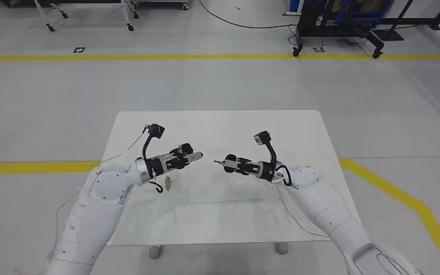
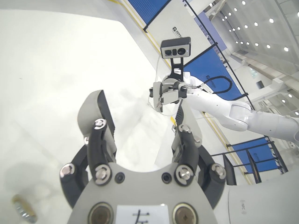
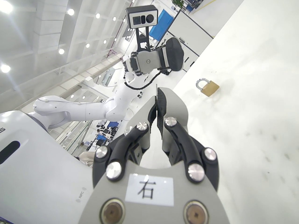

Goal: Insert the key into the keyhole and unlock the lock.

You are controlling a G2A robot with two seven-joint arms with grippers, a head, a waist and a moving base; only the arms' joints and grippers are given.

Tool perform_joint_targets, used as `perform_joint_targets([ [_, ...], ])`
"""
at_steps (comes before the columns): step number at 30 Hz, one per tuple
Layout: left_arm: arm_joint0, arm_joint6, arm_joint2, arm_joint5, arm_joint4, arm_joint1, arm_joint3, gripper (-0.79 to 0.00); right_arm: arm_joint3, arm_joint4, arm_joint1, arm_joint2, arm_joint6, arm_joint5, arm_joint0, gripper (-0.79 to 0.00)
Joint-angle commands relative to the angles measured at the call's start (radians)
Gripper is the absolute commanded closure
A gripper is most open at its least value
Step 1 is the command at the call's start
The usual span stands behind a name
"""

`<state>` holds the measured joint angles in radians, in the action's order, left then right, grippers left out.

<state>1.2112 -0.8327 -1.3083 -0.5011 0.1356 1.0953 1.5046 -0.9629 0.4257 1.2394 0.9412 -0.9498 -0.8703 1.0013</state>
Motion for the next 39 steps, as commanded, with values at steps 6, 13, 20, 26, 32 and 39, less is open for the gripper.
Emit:
perform_joint_targets([
  [6,0.134,0.045,-0.209,-0.069,0.446,-0.049,0.235,-0.785,-0.001,0.002,-0.003,0.007,0.003,-0.003,0.002,0.000],
  [13,0.278,0.119,-0.170,-0.006,0.928,-0.058,0.308,-0.785,-0.001,0.002,-0.003,0.007,0.003,-0.003,0.002,0.000],
  [20,0.274,0.162,-0.055,0.084,1.112,-0.048,0.247,-0.674,-0.001,0.002,-0.003,0.007,0.003,-0.003,0.002,0.000],
  [26,0.233,0.135,-0.006,0.111,1.129,-0.041,0.194,-0.376,-0.001,0.002,-0.003,0.007,0.003,-0.003,0.002,0.000],
  [32,0.204,0.110,0.033,0.112,1.158,-0.036,0.163,-0.157,-0.001,0.002,-0.003,0.007,0.003,-0.003,0.002,0.000],
  [39,0.189,0.130,0.043,0.121,1.180,-0.034,0.146,0.000,-0.001,0.002,-0.003,0.007,0.003,-0.003,0.002,0.000],
])
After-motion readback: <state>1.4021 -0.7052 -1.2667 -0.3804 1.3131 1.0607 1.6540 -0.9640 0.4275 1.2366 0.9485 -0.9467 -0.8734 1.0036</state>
